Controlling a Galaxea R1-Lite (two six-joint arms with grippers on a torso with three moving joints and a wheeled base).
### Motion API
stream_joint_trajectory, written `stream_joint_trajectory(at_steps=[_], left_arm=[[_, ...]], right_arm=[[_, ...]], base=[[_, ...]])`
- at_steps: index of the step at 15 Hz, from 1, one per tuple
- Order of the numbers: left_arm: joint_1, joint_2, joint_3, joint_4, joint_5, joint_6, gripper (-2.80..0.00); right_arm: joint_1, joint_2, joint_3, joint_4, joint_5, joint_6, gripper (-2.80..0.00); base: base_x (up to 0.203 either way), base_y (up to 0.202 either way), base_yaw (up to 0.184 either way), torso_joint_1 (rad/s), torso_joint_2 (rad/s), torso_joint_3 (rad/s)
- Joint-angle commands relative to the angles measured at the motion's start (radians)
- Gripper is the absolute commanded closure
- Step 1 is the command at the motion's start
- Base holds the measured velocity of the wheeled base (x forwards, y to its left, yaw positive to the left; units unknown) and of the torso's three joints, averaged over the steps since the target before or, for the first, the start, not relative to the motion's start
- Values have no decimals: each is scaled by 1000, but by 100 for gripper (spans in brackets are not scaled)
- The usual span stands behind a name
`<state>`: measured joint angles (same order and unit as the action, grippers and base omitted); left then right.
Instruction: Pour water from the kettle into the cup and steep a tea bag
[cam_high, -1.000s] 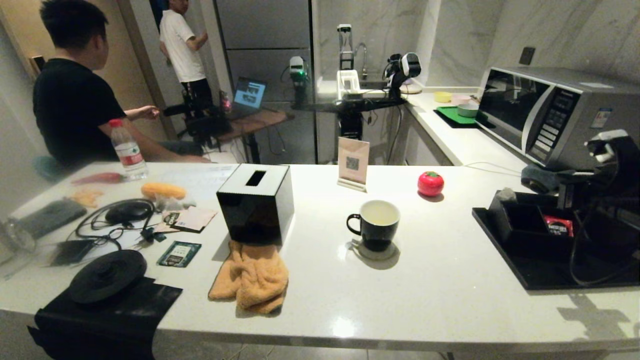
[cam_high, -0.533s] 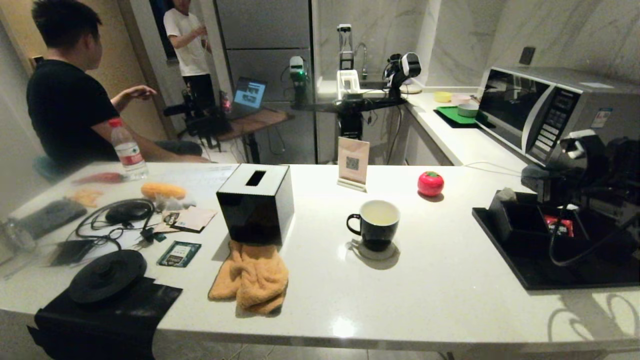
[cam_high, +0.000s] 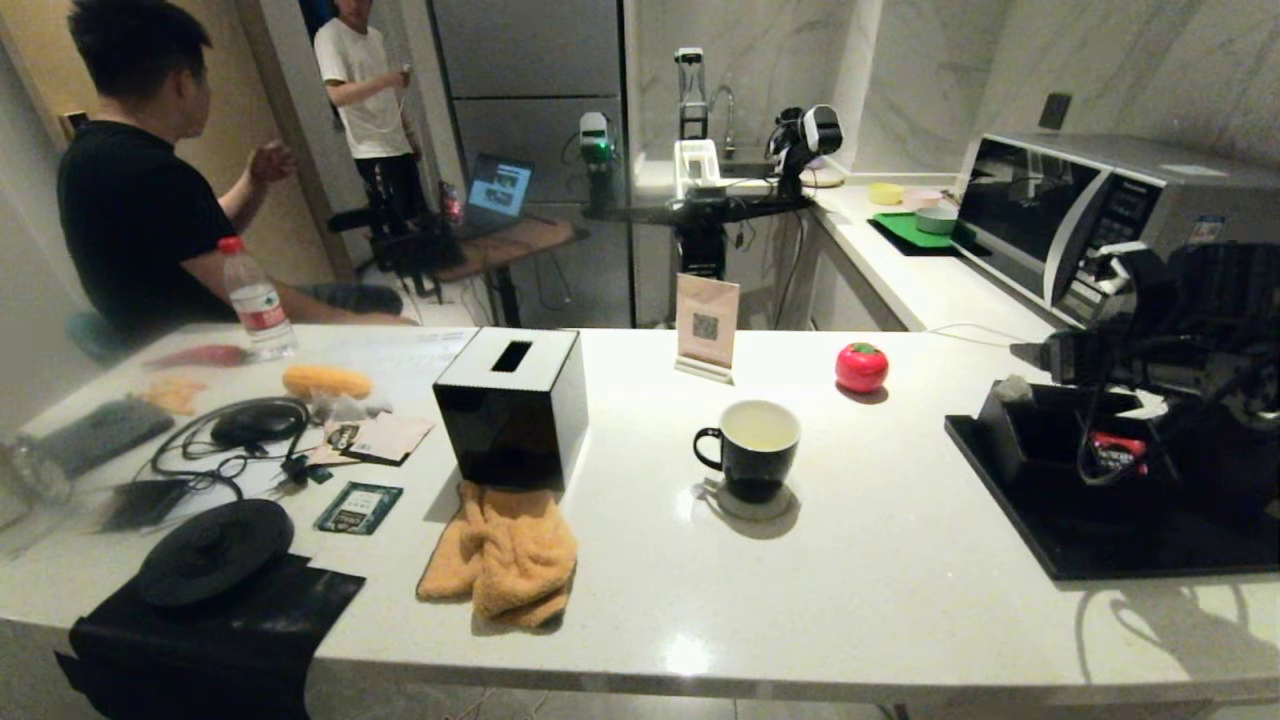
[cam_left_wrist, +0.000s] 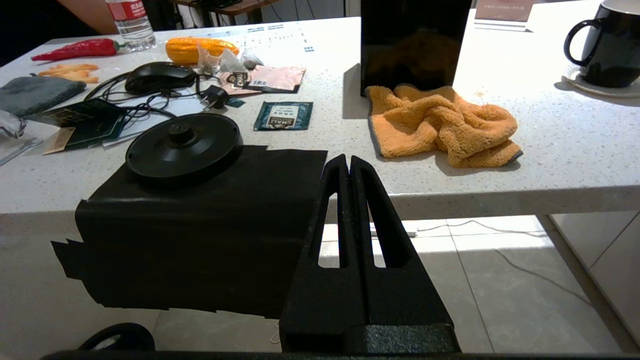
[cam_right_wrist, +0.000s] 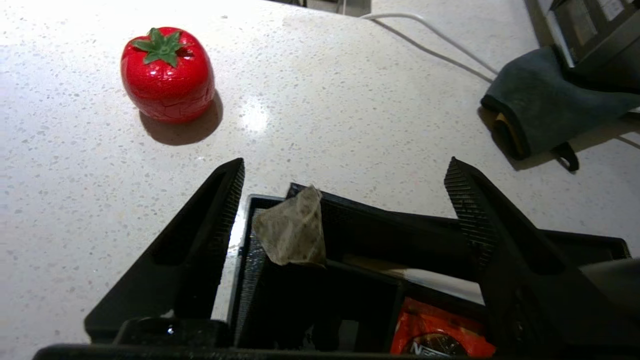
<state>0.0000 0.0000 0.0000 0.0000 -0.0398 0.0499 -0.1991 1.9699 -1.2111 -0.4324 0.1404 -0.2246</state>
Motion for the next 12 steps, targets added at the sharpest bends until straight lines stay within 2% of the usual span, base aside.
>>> stream_joint_trajectory(at_steps=[1, 3, 7, 12], left_arm=[[0, 0, 0, 0, 0, 1, 0], [0, 0, 0, 0, 0, 1, 0], [0, 0, 0, 0, 0, 1, 0], [0, 0, 0, 0, 0, 1, 0]], right_arm=[[7, 28, -84, 92, 1, -1, -280], [15, 53, -163, 198, -17, 4, -280], [51, 101, -267, 360, -160, 116, -280], [83, 136, -285, 405, -239, 216, -280]], base=[[0, 0, 0, 0, 0, 0], [0, 0, 0, 0, 0, 0], [0, 0, 0, 0, 0, 0], [0, 0, 0, 0, 0, 0]])
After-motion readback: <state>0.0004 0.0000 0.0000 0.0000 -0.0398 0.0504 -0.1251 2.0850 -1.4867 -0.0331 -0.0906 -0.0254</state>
